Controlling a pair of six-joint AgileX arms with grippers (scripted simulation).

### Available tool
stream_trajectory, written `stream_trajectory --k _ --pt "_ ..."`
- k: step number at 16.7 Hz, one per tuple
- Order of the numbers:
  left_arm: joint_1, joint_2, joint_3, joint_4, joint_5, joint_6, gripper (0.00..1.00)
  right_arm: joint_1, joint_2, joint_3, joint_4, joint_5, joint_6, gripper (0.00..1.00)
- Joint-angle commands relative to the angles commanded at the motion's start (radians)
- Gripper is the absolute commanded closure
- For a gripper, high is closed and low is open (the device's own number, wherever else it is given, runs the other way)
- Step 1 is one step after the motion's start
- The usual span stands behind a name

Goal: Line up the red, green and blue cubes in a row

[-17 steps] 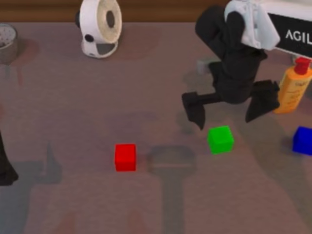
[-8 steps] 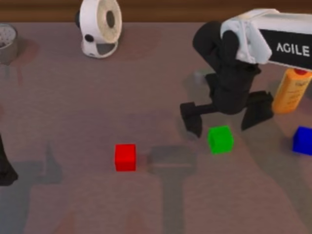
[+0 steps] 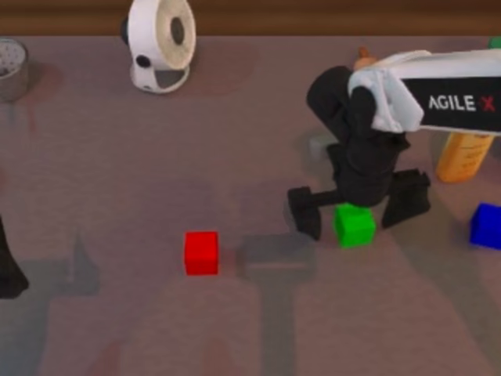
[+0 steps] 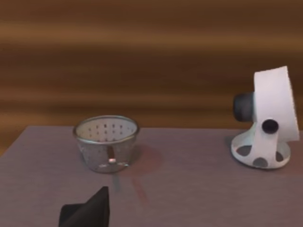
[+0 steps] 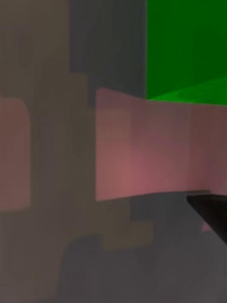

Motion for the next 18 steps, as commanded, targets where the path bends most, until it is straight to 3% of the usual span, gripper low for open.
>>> stream_trajectory --k 13,18 --pt "0.000 0.000 0.000 0.000 0.000 0.000 0.00 0.000 0.000 0.000 0.000 0.000 0.000 0.98" --pt "0.000 0.000 0.000 0.000 0.000 0.000 0.00 0.000 0.000 0.000 0.000 0.000 0.000 1.00"
